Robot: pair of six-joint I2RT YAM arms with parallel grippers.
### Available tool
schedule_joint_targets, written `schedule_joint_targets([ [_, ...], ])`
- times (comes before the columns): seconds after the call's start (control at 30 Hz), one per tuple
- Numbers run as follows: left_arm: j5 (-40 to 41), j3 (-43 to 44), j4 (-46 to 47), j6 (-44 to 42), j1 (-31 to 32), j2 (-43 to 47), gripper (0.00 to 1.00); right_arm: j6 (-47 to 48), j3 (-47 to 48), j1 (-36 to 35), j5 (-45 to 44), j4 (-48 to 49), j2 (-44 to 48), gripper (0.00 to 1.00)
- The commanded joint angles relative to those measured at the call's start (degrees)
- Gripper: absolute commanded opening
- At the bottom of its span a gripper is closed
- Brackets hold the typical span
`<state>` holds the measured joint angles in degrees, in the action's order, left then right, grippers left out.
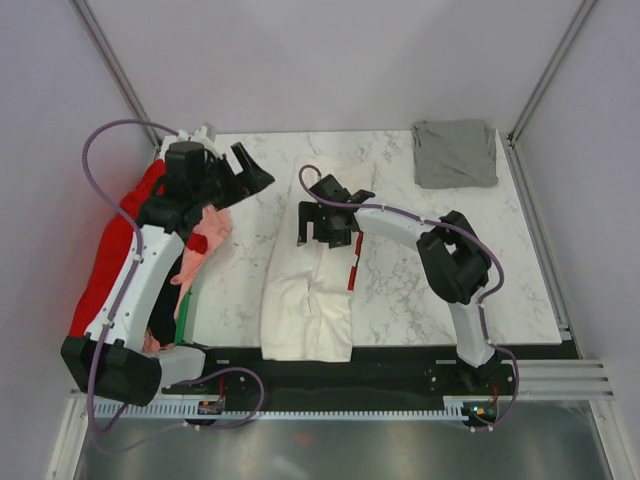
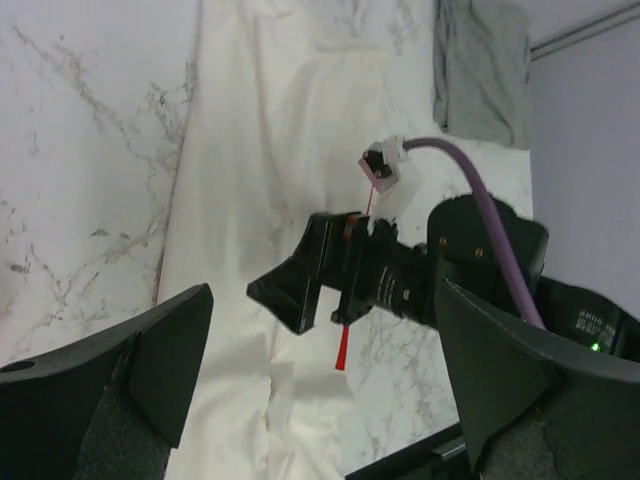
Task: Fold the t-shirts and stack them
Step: Fold the tshirt
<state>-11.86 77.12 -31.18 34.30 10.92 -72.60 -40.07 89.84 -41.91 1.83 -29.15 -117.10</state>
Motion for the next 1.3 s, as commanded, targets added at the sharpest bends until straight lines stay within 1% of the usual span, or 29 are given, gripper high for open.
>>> schedule_joint_targets([
  [0.0,-1.41,-10.20,-1.43,-3.98,0.24,5.51,0.99,1.40,3.93,2.44,6.17,2.95,-5.49,0.98],
  [0.1,-1.76,-15.75,-0.99,-3.72,0.24,9.74,0.99,2.19,5.95,4.63,6.52,2.96,-9.18,0.98],
  [0.17,-2.55,-18.31,-0.81,-3.37,0.24,10.63,0.98,2.89,6.83,6.13,6.26,2.96,-10.86,0.98],
  [0.27,-3.78,-19.81,-0.81,-3.10,0.24,11.16,0.97,4.12,10.25,9.29,6.35,2.61,-15.34,0.98],
  [0.37,-4.14,-20.78,-0.73,-3.01,0.24,10.99,0.96,6.05,17.27,11.93,7.66,1.29,-21.75,0.98],
  [0.4,-4.31,-21.13,-0.73,-3.02,0.24,10.81,0.96,6.58,22.34,13.16,8.19,0.76,-25.51,0.98],
  [0.47,-4.66,-21.22,-0.73,-3.45,0.24,10.64,0.96,7.64,28.43,14.22,9.33,-2.47,-29.22,0.98],
  [0.5,-4.84,-21.48,-0.73,-3.45,0.33,10.63,0.96,8.60,33.85,14.66,9.69,-3.19,-32.28,0.98],
  [0.6,-5.19,-22.27,-0.81,-3.10,0.42,10.90,0.95,9.22,40.39,15.45,10.30,-4.69,-35.38,0.98],
  [0.67,-5.63,-23.06,-0.99,-2.75,0.60,11.25,0.95,9.49,41.72,15.72,10.56,-4.52,-35.57,0.98],
  [0.77,-6.33,-24.73,-1.08,-1.44,1.03,12.65,0.95,10.80,41.99,15.81,12.84,-3.82,-33.55,0.98],
  [0.87,-5.73,-27.54,-1.08,0.49,2.17,14.59,0.95,11.77,41.38,15.81,15.92,-2.76,-28.90,0.98],
  [0.97,-3.71,-31.05,-1.25,2.78,4.02,16.08,0.93,12.30,41.64,15.81,17.95,-2.58,-22.84,0.98],
  [1.0,-2.83,-32.02,-1.34,3.48,4.55,16.43,0.93,12.39,40.51,15.89,18.21,-2.58,-18.99,0.98],
  [1.07,-1.07,-35.35,-1.87,6.03,5.78,17.92,0.91,12.65,37.70,15.89,17.78,-2.49,-14.41,0.98],
  [1.1,-0.28,-36.51,-1.87,6.91,6.30,18.36,0.91,12.65,32.55,15.81,17.17,-2.58,-8.99,0.98],
  [1.17,1.39,-39.40,-2.39,9.20,7.36,19.51,0.89,12.30,24.55,15.72,14.71,-2.15,-2.64,0.98],
  [1.2,2.01,-40.37,-2.40,10.42,7.62,19.77,0.89,11.43,14.93,15.63,14.00,-1.88,4.00,0.98],
  [1.23,2.45,-41.25,-2.40,10.95,7.71,20.04,0.89,10.90,9.62,15.54,13.39,-0.84,7.55,0.98],
  [1.27,3.15,-43.00,-2.40,11.39,7.80,20.47,0.88,10.29,4.25,15.28,10.86,-0.56,10.81,0.98],
])
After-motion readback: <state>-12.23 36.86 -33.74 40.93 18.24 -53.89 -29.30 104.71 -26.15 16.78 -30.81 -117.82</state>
